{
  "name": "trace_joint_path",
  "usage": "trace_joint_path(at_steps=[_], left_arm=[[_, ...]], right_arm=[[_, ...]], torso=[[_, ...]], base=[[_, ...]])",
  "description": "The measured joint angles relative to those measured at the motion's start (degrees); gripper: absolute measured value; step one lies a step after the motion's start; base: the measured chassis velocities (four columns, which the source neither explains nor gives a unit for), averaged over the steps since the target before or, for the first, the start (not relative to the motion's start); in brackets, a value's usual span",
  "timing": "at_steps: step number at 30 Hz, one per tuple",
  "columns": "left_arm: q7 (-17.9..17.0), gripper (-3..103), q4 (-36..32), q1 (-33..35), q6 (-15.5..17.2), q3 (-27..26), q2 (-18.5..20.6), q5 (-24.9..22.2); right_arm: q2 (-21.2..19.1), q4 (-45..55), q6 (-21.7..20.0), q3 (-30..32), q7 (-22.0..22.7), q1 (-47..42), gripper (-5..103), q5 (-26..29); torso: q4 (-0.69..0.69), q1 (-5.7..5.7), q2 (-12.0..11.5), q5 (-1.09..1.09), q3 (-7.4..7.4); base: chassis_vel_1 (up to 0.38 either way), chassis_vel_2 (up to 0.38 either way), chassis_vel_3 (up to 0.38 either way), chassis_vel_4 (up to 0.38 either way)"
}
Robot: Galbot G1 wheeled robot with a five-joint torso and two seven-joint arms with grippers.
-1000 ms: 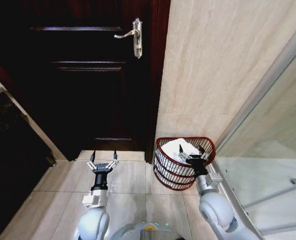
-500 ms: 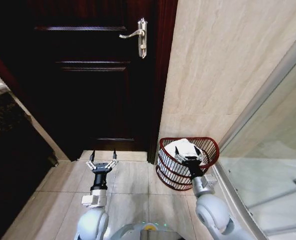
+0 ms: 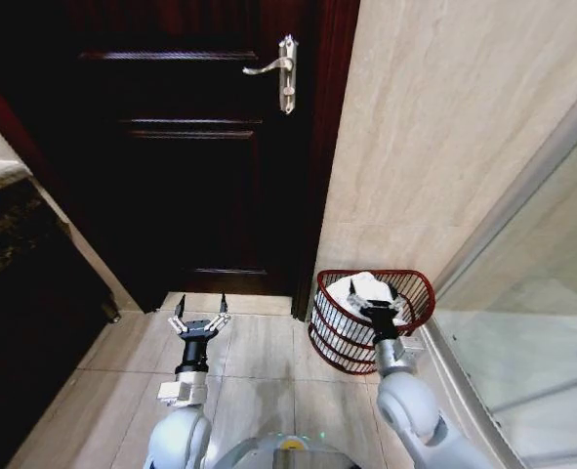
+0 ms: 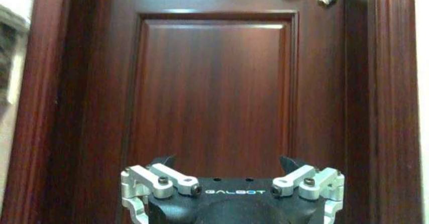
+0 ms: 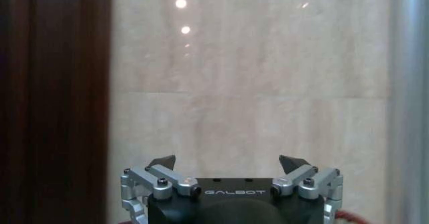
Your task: Discard the used towel into the hamper.
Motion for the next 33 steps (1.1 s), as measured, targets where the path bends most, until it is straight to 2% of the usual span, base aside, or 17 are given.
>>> trace_joint_path(at_steps=[2, 4, 5, 8, 11, 14, 24, 27, 33], left_arm=[[0.5, 100, -0.2, 0.3, 0.7, -0.1, 0.8, -0.7], [1.0, 100, -0.3, 1.0, 1.5, 0.0, 2.5, -1.3], [1.0, 100, -0.3, 1.0, 1.5, 0.0, 2.5, -1.3], [1.0, 100, 0.0, 1.2, 2.0, 0.6, 3.1, -1.4], [0.9, 100, 0.2, 0.9, 2.2, 1.2, 3.0, -1.4], [0.1, 100, 0.2, 0.0, 4.0, 2.0, 2.7, -0.2], [-0.3, 100, -6.1, 0.5, 8.5, 1.7, 1.5, 0.9], [-0.8, 100, -8.4, 0.7, 10.0, 1.8, 1.3, 1.8], [-1.3, 100, -9.8, 1.0, 10.7, 2.5, 1.4, 2.3]], right_arm=[[1.1, -0.1, 0.4, 1.9, -1.4, -0.8, 100, -0.6], [5.3, 0.0, 1.2, 6.9, -6.7, -3.7, 100, -1.9], [5.3, 0.0, 1.2, 6.9, -6.7, -3.7, 100, -1.9], [10.2, 2.3, 1.5, 9.8, -12.0, -8.2, 100, -2.7], [12.5, 4.3, 1.9, 10.5, -13.5, -10.7, 100, -3.3], [15.1, 6.7, 2.5, 12.0, -15.4, -13.2, 100, -4.7], [16.4, 10.2, 4.0, 13.7, -17.2, -16.5, 100, -4.8], [16.6, 11.1, 4.8, 14.2, -18.5, -17.8, 100, -5.0], [17.6, 12.3, 5.6, 14.4, -19.7, -19.3, 100, -4.5]], torso=[[-0.01, 0.00, 0.0, -0.01, 0.00], [-0.02, 0.00, 0.0, 0.00, 0.00], [-0.02, 0.00, 0.0, 0.00, 0.00], [-0.01, 0.00, 0.0, -0.02, 0.00], [-0.02, 0.00, 0.0, -0.01, 0.00], [-0.02, 0.00, 0.0, 0.00, 0.00], [-0.01, 0.24, 1.0, 0.01, 0.70], [-0.01, 0.41, 1.9, 0.01, 1.46], [-0.02, 0.67, 3.3, 0.00, 2.61]], base=[[0.000, 0.000, 0.000, 0.000], [0.000, 0.000, 0.000, 0.000], [0.000, 0.000, 0.000, 0.000], [0.000, 0.000, 0.000, 0.000], [0.000, 0.000, 0.000, 0.000], [0.000, 0.000, 0.000, 0.000], [0.000, 0.000, 0.000, 0.000], [0.000, 0.000, 0.000, 0.000], [0.000, 0.000, 0.000, 0.000]])
